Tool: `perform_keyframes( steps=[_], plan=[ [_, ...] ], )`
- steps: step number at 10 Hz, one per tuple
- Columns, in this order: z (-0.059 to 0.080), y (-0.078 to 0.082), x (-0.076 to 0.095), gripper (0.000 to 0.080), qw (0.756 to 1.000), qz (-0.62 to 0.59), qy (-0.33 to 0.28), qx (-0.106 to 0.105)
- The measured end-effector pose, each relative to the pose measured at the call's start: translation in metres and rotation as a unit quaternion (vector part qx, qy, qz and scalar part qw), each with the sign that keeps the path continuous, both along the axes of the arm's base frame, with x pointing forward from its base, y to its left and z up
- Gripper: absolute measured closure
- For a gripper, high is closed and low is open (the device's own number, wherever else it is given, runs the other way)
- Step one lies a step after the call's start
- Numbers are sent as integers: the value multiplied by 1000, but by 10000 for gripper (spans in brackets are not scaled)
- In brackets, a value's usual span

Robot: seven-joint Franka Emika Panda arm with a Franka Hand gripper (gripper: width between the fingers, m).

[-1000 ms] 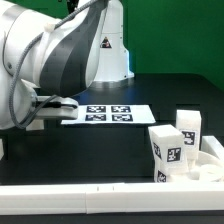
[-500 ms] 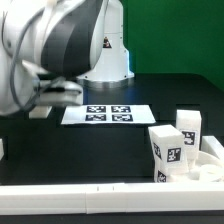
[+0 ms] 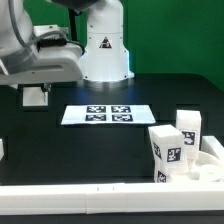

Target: Assemble stool

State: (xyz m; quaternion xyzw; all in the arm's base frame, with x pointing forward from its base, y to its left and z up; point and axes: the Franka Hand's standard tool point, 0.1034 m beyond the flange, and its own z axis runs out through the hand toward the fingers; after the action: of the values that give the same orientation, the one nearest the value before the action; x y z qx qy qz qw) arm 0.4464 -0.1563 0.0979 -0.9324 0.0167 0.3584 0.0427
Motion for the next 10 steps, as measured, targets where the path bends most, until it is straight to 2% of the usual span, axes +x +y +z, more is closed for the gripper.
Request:
perform_keyframes(
  steps=[1, 3, 4, 5, 7, 8, 9, 10],
  plan=[
    [25, 22, 19, 471, 999, 6, -32, 11],
    [61, 48, 53, 471, 993, 29, -113, 15],
    [52, 43, 57, 471, 984, 31, -177, 10],
    [50, 41, 48, 471, 982, 25, -189, 10],
    [53, 41, 60, 471, 963, 23, -268, -2],
    [67, 63, 74, 471, 957, 7, -290, -18],
    [83, 93, 95, 471, 948, 25, -318, -20],
    [94, 106, 109, 471, 936, 38, -348, -21]
  ],
)
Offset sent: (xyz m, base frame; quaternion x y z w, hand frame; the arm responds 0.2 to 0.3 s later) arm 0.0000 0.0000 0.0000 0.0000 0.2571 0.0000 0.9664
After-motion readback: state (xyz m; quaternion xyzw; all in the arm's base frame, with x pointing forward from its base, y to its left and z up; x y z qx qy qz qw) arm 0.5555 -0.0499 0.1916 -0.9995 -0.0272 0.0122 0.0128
